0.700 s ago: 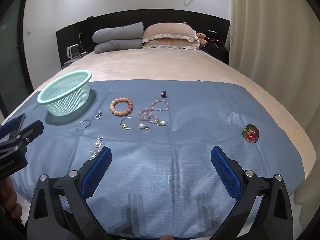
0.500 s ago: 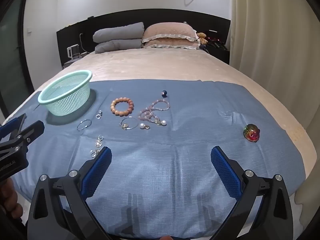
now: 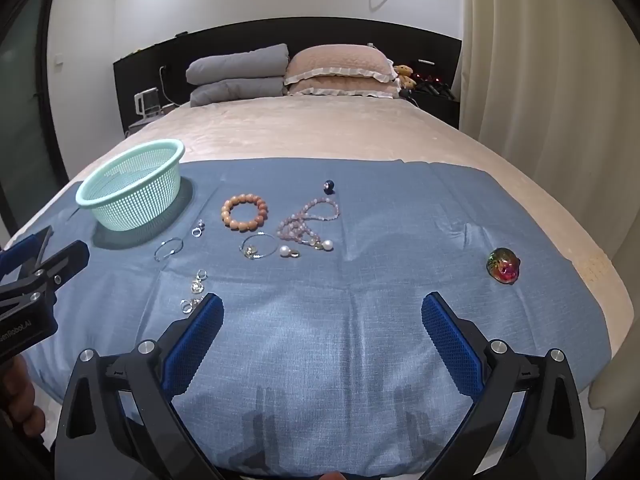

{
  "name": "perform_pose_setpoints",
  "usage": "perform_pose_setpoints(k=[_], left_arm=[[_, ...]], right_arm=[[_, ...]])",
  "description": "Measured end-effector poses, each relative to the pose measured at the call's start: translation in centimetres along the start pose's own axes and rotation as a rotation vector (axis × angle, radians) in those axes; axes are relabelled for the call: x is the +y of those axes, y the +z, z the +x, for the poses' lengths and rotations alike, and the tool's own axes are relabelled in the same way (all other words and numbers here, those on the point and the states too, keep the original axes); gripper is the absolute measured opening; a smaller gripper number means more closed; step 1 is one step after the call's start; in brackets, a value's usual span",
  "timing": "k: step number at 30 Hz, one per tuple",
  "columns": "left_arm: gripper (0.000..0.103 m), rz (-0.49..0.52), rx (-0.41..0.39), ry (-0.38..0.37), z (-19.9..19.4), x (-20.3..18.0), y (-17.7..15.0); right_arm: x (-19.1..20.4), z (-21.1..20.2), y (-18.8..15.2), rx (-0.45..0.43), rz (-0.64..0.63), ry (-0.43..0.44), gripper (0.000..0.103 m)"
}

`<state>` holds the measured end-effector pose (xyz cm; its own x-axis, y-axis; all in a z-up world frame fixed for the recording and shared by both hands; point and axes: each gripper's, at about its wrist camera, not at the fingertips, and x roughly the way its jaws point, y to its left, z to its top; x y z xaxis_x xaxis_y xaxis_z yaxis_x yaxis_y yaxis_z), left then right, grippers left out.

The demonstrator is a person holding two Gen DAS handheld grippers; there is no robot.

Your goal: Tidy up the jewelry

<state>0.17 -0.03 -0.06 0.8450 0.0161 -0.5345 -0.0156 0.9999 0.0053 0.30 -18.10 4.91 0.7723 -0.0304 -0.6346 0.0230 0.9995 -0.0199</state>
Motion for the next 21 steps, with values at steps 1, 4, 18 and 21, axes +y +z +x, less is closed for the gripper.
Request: perform_pose_setpoints(k=[1,4,18,21], left_arm=[[0.097,0.000,0.001,0.000,0.03,0.05,0.00],[0.097,0.000,0.004,-0.001,0.16,0.25,0.00],[0.097,0.005,0.022,-0.002,0.24,-0.14,-0.15],[0.097,0.000,0.019,0.000,0.06,-0.03,-0.21]], right_arm=[[0.03,-0.01,-0.19,0.000,0.000,0.000,0.095],[0.04,0.03,-0.14,0.000,0.001,0.000,0.095],[0.26,-0.05,-0.16,-0.004,-0.020,0.000,0.095],[0.31,-0.10,-0.16,-0.004,-0.021,-0.001,0.095]])
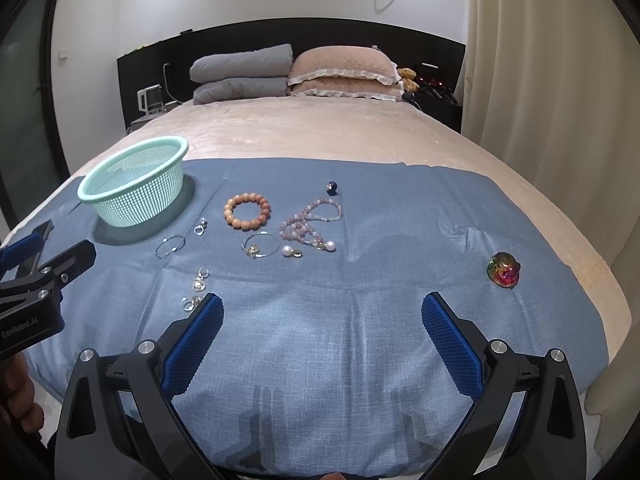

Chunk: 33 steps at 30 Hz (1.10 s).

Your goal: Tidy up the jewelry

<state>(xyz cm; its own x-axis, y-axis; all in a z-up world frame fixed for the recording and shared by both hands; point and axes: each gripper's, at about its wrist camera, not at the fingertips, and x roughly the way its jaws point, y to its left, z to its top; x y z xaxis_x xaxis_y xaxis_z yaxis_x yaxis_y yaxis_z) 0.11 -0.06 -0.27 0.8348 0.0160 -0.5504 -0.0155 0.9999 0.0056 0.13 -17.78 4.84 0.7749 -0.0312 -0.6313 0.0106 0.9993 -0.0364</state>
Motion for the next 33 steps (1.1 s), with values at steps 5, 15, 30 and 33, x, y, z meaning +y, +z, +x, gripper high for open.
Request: perform_pose_setpoints(k=[5,15,30,33], left_arm=[[0.097,-0.008,0.001,-0.004,-0.1,0.2,-0.1],[0.097,-0.019,0.014,-0.009,0.4,0.3,0.1],[0.097,-0.053,0.015,-0.090,0.1,1.0,-0.4],[0.098,-0.072,0.001,-0.100,-0.2,1.4,-0.6]], right_arm=[[0.0,0.0,0.0,0.004,0.001,0.002,0.095],[0.0,0.3,0.1,0.014,0.000,0.009,0.095],[-0.1,0.7,0.0,0.036,-0.002,0.056,0.094],[-0.2,0.7,0.0,0.040,0.004,0.083,0.094]])
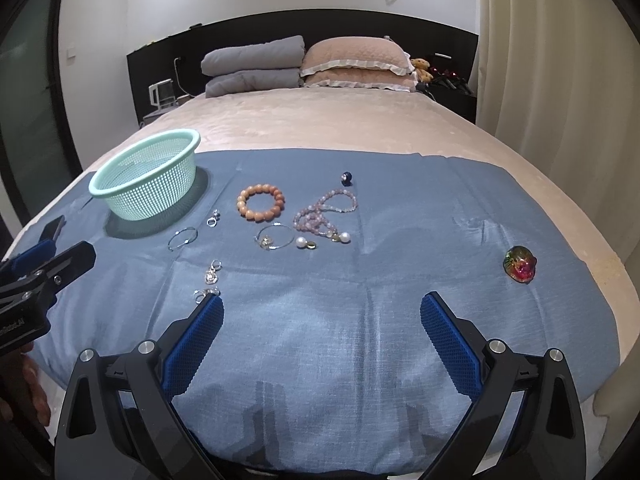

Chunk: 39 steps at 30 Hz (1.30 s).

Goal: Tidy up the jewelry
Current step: 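Grasp the small silver charm earrings with the left gripper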

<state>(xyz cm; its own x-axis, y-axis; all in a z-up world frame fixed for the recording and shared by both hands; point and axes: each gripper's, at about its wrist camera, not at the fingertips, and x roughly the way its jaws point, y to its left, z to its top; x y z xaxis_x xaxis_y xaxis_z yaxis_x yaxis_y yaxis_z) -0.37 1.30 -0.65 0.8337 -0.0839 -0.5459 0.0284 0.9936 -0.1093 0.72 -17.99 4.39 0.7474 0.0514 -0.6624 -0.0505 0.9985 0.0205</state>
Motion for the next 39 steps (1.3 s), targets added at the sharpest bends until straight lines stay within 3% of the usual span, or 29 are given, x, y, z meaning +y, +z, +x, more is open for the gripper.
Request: perform_pose_setpoints(k=[4,8,13,15,16,20,24,26,30,31,33,36,39], left_arm=[[0.098,0.004,0.042,0.035,0.4,0.0,-0.1],[0.097,0.022,0.116,-0.103,1.8,0.3,0.1],[0.097,0.193,0.067,-0.214,3.6,0.5,1.1],[0.097,0.242,0.058,-0.312,4.3,0.9,1.3],[0.097,0.269,0.065,-0.354,4.8,1.0,1.4],[0.096,0.423,0.082,-0.454,6.8,0.7,1.5],[0.087,0.611,0.114,-0.537,8.6,-0.9,1.1],[0.081,0.670,0.135,-0.585,9.4,-1.5,1.2],[0.074,0.698,0.172,-0.693,11.4,-2.2,2.4],[0.072,0.712,0.172,-0.699,11.8,-2.6,2.5],[0.051,0.746,0.188,-0.695,12.9,-3.5,2.5],[0.042,0.774,0.230,-0.695,13.9,-4.0,1.8],[0.041,0.788,0.264,-0.699,14.7,-4.4,1.0]], right_arm=[[0.2,0.4,0.4,0.031,-0.020,0.089,0.094],[1.2,0.9,1.4,0.035,-0.135,0.200,0.094],[2.7,3.6,1.8,0.077,-0.348,0.383,0.092],[3.2,5.3,1.6,0.112,-0.399,0.436,0.079],[3.4,6.4,1.5,0.143,-0.418,0.452,0.063],[4.2,9.7,0.9,0.207,-0.427,0.547,0.057],[5.3,10.9,0.8,0.201,-0.441,0.613,0.047],[5.9,11.1,0.7,0.190,-0.466,0.626,0.046],[6.6,11.3,0.4,0.173,-0.519,0.613,0.043],[6.6,11.2,0.4,0.166,-0.526,0.611,0.040],[6.7,11.3,0.2,0.157,-0.540,0.595,0.034],[6.5,11.2,-0.2,0.136,-0.547,0.588,0.031],[6.2,11.0,-0.4,0.129,-0.546,0.586,0.022]])
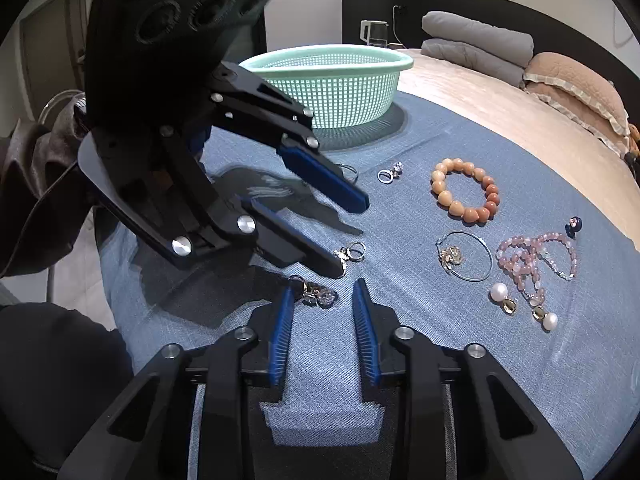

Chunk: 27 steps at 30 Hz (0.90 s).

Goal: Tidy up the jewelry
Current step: 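Grasp the small silver charm earrings with the left gripper, then carry the silver earrings into the green colander and open the left gripper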

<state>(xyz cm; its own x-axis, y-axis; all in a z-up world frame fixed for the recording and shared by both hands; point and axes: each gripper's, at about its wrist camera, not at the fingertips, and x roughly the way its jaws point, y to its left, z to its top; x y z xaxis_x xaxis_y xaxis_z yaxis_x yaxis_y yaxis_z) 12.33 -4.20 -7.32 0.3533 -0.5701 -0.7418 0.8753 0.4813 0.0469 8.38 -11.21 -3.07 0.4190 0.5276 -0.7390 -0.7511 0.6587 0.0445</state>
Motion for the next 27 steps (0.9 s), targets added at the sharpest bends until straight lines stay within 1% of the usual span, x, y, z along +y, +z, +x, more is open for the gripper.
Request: perform_pose_setpoints(k=[1,5,6,7,8,10,11,12,14,17,19,22,24,27], left_arm=[[0.041,0.010,0.006,0.007,0.3,-0.1,0.0],[0.041,0.013,0.023,-0.004,0.8,0.1,0.1],[0.035,0.022,0.026,0.003,1.1,0.0,0.2],[0.029,0.029,0.042,0.003,1.3,-0.2,0.0],[0.029,0.037,0.045,0.012,1.6,-0.1,-0.1],[0.024,0.029,0.041,0.002,1.7,-0.1,-0.2],[0.019,0.022,0.042,0.004,1.7,-0.1,-0.1],[0.018,0.019,0.042,0.008,1.8,-0.2,0.0],[0.018,0.013,0.039,0.026,2.0,-0.4,0.0],[0.018,-0.031,0.025,0.044,1.8,-0.5,0.0],[0.018,-0.052,0.018,0.074,1.6,-0.7,-0.1],[0.018,-0.078,0.011,0.095,0.9,-1.3,-0.2],[0.018,-0.115,0.014,0.100,0.3,-1.4,-0.1],[0.018,-0.180,-0.003,0.136,-1.1,-1.1,0.5]], right_arm=[[0.1,-0.1,-0.2,0.002,-0.002,0.001,0.020],[0.3,-0.3,-0.5,0.007,-0.001,-0.006,0.019],[0.3,-0.3,-0.6,0.006,-0.001,-0.011,0.018],[0.3,-0.5,-0.7,0.003,0.003,-0.014,0.014],[0.0,-0.2,-0.6,0.008,0.009,-0.013,0.014],[-0.2,-0.4,-0.8,0.002,0.019,-0.013,0.014],[-0.1,-0.7,-1.0,-0.001,0.022,-0.014,0.014],[-0.2,-0.8,-1.1,-0.004,0.029,-0.015,0.014],[-0.3,-1.3,-1.3,-0.010,0.037,-0.023,0.014],[-0.8,-2.4,-1.7,-0.021,0.057,-0.041,0.014],[-1.1,-3.4,-1.9,-0.037,0.074,-0.050,0.014],[-1.3,-4.7,-2.0,-0.050,0.084,-0.081,0.014],[-1.2,-5.5,-2.0,-0.060,0.085,-0.109,0.014],[-1.0,-6.7,-1.6,-0.074,0.090,-0.162,0.014]])
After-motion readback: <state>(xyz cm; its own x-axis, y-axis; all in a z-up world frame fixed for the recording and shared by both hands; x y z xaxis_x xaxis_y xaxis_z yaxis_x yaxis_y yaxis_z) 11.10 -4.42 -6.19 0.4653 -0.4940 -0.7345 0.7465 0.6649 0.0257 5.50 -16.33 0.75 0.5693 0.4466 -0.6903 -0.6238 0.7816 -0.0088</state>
